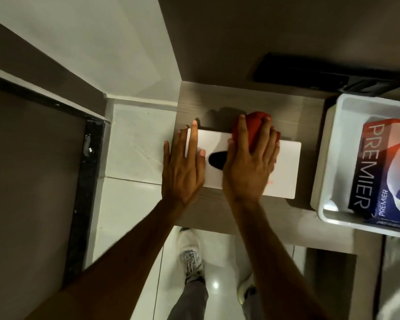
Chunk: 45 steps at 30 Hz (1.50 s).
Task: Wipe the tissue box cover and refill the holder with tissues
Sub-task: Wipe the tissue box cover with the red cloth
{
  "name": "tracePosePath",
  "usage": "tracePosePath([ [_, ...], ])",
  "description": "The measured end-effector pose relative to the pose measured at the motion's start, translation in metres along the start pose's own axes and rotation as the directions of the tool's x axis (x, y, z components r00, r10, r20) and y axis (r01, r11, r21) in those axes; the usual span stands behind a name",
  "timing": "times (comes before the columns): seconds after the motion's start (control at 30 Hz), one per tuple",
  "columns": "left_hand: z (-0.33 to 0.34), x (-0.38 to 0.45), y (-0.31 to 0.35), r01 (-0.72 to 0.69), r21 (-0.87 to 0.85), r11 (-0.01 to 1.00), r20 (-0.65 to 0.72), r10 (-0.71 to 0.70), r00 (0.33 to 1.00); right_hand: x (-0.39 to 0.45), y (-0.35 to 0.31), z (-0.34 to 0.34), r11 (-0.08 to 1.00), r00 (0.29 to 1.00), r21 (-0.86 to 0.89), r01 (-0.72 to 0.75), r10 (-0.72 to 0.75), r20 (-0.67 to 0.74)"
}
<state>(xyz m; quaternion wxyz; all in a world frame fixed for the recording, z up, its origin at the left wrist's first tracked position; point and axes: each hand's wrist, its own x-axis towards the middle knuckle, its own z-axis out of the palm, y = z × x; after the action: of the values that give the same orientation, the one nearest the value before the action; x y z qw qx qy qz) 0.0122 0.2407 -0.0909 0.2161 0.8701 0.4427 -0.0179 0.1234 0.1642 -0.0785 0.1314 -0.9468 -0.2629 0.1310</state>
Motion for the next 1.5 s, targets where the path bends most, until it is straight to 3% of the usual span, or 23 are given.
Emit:
tracePosePath([
  [0.03,0.002,-0.001,-0.002,-0.018,0.025,1.0,-0.001,0.018,1.0,-0.003,-0.018,0.003,0.996,0.996,0.028,-0.085,0.085,-0.005],
  [0.07,0.005,-0.002,-0.007,-0.046,0.076,0.996,0.016,0.045,0.999,-0.005,-0.037,0.006,0.997,0.997,0.028,-0.077,0.076,0.015],
  [0.13,0.01,-0.005,-0.015,-0.093,0.155,0.984,0.062,0.084,0.995,-0.011,-0.051,0.014,0.981,0.978,-0.028,0.19,-0.186,0.099],
  [0.2,0.011,-0.007,-0.012,-0.098,0.144,0.985,-0.031,0.103,0.994,-0.002,-0.028,0.009,0.907,0.903,-0.066,0.415,-0.403,0.147],
  [0.23,0.011,-0.007,-0.01,-0.088,0.132,0.987,-0.094,0.101,0.99,0.004,-0.012,0.006,0.916,0.915,-0.07,0.395,-0.386,0.116],
  [0.3,0.01,-0.004,-0.007,-0.045,0.074,0.996,-0.087,0.052,0.995,0.008,0.003,0.004,0.993,0.993,-0.006,0.121,-0.121,-0.011],
  [0.37,0.01,-0.002,-0.008,-0.038,0.045,0.998,-0.069,0.041,0.997,0.004,-0.017,0.006,0.998,0.998,0.04,-0.05,0.052,-0.048],
  [0.43,0.012,-0.005,-0.011,-0.069,0.091,0.993,-0.102,0.078,0.992,-0.002,-0.038,0.011,0.992,0.992,-0.044,0.122,-0.12,0.037],
  [0.5,0.016,-0.01,-0.012,-0.118,0.178,0.977,-0.2,0.153,0.968,0.0,-0.032,0.006,0.912,0.908,-0.087,0.4,-0.381,0.175],
  [0.53,0.018,-0.012,-0.013,-0.132,0.193,0.972,-0.243,0.178,0.954,0.007,-0.019,-0.003,0.883,0.873,-0.085,0.462,-0.436,0.218],
  [0.6,0.015,-0.009,-0.009,-0.094,0.121,0.988,-0.191,0.116,0.975,0.016,0.015,-0.021,0.921,0.909,-0.093,0.377,-0.349,0.227],
  [0.67,0.013,-0.003,-0.008,-0.015,0.064,0.998,-0.086,0.021,0.996,0.012,0.047,-0.036,0.985,0.98,-0.075,0.157,-0.146,0.135],
  [0.77,0.013,-0.001,-0.009,0.009,0.073,0.997,-0.062,-0.005,0.998,-0.024,0.05,-0.035,0.998,0.999,0.06,-0.034,0.035,-0.008],
  [0.87,0.014,-0.002,-0.008,0.025,0.074,0.997,-0.049,-0.021,0.999,-0.059,0.017,-0.01,0.995,0.996,0.091,-0.027,0.035,-0.079],
  [1.0,0.015,-0.001,-0.01,-0.002,0.099,0.995,-0.046,0.007,0.999,-0.077,0.017,0.008,0.957,0.956,-0.006,0.291,-0.291,0.048],
  [1.07,0.015,-0.001,-0.01,0.003,0.098,0.995,-0.053,0.002,0.999,-0.079,0.047,0.002,0.931,0.932,-0.063,0.359,-0.354,0.079],
  [1.17,0.015,-0.001,-0.008,0.015,0.104,0.994,-0.056,-0.01,0.998,-0.079,0.068,-0.005,0.994,0.992,-0.017,0.11,-0.111,-0.053],
  [1.23,0.013,0.0,-0.007,0.017,0.096,0.995,-0.054,-0.012,0.998,-0.08,0.044,0.003,1.0,0.995,0.015,-0.022,0.023,-0.1],
  [1.27,0.013,-0.001,-0.008,0.018,0.094,0.995,-0.047,-0.014,0.999,-0.082,0.027,0.008,1.0,0.996,0.02,-0.01,0.012,-0.085],
  [1.33,0.014,-0.002,-0.01,0.01,0.109,0.994,-0.031,-0.007,0.999,-0.091,0.011,0.013,0.982,0.982,0.009,0.188,-0.188,0.0],
  [1.43,0.017,-0.002,-0.012,0.0,0.132,0.991,-0.031,0.004,0.999,-0.085,0.056,0.002,0.865,0.868,-0.092,0.492,-0.48,0.125],
  [1.5,0.018,0.001,-0.012,0.009,0.132,0.991,-0.03,-0.006,1.0,-0.075,0.093,-0.014,0.879,0.883,-0.102,0.467,-0.456,0.111],
])
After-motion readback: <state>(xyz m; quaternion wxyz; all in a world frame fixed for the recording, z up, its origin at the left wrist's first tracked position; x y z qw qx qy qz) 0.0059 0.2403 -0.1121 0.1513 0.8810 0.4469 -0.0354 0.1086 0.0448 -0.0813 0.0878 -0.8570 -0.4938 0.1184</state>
